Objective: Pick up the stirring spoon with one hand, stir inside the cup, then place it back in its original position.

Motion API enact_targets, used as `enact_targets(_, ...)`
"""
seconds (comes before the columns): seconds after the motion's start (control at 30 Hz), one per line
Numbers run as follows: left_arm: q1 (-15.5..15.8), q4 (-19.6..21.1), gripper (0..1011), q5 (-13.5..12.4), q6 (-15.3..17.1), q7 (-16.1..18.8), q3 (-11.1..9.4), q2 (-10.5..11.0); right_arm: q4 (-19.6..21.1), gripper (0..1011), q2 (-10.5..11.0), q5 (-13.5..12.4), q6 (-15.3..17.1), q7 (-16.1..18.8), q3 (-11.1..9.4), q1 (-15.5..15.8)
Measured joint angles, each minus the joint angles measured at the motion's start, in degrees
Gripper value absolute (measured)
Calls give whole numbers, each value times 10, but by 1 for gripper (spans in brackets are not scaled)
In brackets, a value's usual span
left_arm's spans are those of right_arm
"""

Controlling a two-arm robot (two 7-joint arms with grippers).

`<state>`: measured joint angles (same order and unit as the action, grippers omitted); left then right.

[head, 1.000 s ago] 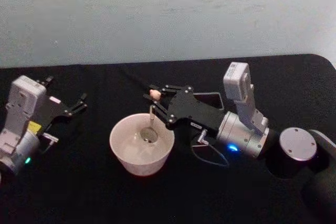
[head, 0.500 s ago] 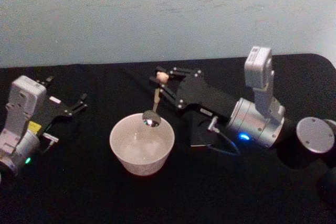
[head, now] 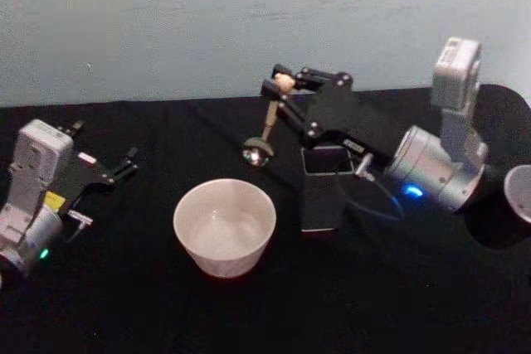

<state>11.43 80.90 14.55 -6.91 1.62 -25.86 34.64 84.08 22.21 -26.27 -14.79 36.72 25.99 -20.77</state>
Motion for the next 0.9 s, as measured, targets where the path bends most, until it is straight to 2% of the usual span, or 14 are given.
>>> enact_targets(0.3,0,0,1001,0,0,0,0,0,26,214,28,-11,-2,-7,-30,14)
enact_targets(0.6,0,0,1001,0,0,0,0,0,48,214,60,-17,-2,-19,-63,41)
enact_targets(0.9,0,0,1002,0,0,0,0,0,50,214,71,-19,2,-23,-77,57)
